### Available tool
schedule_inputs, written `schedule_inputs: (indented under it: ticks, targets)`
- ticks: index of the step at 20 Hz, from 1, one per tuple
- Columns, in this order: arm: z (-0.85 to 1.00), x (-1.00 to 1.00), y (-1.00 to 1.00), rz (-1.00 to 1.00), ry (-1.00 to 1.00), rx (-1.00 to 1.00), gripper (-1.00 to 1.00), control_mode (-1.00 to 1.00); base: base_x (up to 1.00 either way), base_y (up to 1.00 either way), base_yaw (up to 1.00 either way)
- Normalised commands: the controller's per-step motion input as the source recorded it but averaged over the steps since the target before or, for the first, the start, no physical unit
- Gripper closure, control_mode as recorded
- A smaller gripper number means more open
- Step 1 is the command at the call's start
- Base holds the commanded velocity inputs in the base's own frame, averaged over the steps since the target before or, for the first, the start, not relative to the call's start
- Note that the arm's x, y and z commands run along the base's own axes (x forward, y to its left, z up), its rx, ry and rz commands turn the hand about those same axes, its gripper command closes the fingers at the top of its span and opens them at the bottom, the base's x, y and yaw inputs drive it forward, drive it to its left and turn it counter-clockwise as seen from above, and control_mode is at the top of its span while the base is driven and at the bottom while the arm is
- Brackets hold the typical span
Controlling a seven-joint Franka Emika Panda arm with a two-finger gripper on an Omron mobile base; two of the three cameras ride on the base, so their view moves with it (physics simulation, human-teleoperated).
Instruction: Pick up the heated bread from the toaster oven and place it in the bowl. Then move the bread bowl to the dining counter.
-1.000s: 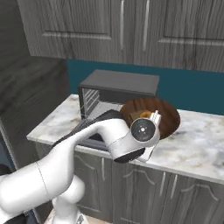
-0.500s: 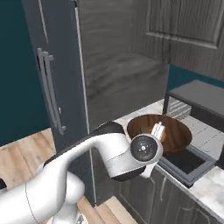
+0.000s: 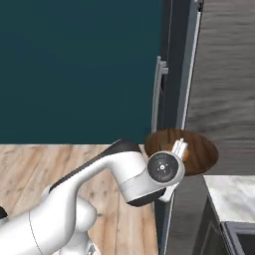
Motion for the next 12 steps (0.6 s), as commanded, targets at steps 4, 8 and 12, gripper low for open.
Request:
schedule_inputs:
  ticks: [4, 8, 12]
  targets:
    - [0.0, 0.0, 0.0, 0.0, 0.0, 0.0, 1.0, 1.0, -0.12, 0.0, 1.0]
    - [0.0, 0.0, 0.0, 0.0, 0.0, 0.0, 1.0, 1.0, -0.08, 0.04, 1.0]
    - [0.0, 0.0, 0.0, 0.0, 0.0, 0.0, 1.0, 1.0, -0.05, 0.0, 1.0]
